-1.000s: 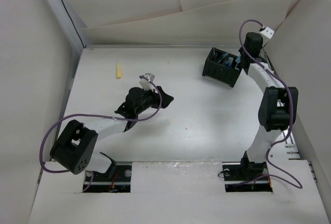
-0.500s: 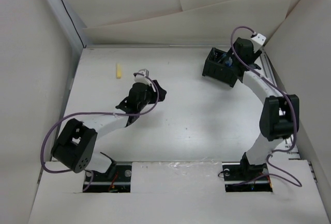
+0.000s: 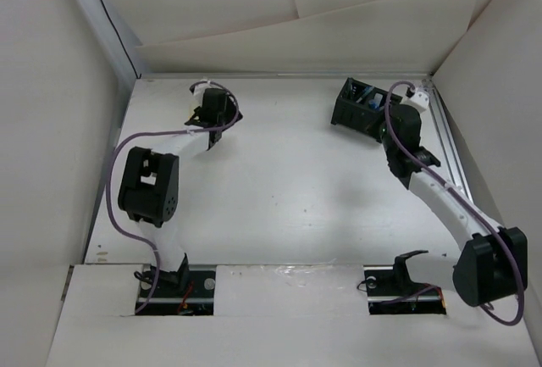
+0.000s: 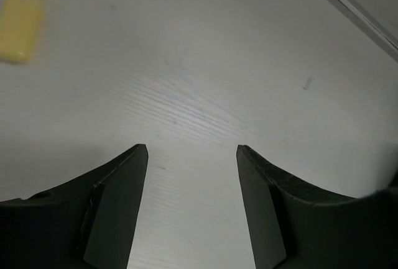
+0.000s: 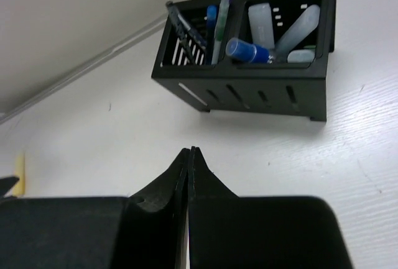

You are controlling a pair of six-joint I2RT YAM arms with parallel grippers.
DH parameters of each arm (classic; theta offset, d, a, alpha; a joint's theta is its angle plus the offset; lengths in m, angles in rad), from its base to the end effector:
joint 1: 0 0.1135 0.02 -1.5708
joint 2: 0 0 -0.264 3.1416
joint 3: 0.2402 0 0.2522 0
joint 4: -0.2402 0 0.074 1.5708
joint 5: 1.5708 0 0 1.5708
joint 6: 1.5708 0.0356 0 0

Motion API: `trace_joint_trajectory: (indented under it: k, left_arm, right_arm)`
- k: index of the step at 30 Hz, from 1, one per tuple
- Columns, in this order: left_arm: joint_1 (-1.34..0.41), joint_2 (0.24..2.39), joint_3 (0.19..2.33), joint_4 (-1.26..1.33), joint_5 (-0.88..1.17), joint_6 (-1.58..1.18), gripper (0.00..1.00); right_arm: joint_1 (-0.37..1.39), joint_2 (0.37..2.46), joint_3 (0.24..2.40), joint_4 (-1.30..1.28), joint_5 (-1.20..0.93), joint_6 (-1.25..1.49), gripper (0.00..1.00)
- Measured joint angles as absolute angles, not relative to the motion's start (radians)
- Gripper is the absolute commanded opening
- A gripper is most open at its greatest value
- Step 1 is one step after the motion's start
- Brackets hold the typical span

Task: Sort the stationery into containers
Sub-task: Pick up the pen from the center of the board.

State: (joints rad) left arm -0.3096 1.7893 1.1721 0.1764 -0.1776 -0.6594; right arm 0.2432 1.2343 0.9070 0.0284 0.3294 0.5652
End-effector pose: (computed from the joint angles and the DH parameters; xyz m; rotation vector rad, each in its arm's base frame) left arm 0.3927 -0.1190 0.2319 -0.4657 1.9776 -0.4391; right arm 0.2813 0.0579 0.3090 0.5198 1.7867 0.2540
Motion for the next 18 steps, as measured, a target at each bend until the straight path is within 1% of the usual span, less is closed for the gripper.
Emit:
trace_joint_trajectory:
  k: [2,3,6,7,9,12,18]
  left_arm:
    - [-0.266,1.836,1.238,0.119,-0.208,-0.661,0.56]
    - [-0.248,1.861,1.277,0.089,-0.225,-0.66,0.56]
    - [-0.198,1.94,1.418,-0.003,-0.264,-0.649,0.56]
    - [-0.182,1.964,1.461,-0.027,-0.272,-0.644,0.56]
    - [-0.152,1.998,1.522,-0.061,-0.281,-0.627,0.55]
    - [-0.096,2.046,1.593,-0.113,-0.276,-0.59,0.5]
    - [-0.023,2.166,1.701,-0.2,-0.276,-0.501,0.49]
  right_arm:
    - [0.25,1.199,0.876,0.024,0.298,0.565,0.07]
    - [0.256,1.181,0.867,0.023,0.286,0.566,0.17]
    - [0.279,1.151,0.86,0.026,0.261,0.566,0.33]
    - [0.288,1.146,0.86,0.03,0.253,0.565,0.4]
    - [0.303,1.145,0.86,0.032,0.238,0.563,0.44]
    - [0.318,1.154,0.86,0.03,0.217,0.561,0.45]
    - [0.329,1.171,0.86,0.03,0.203,0.561,0.45]
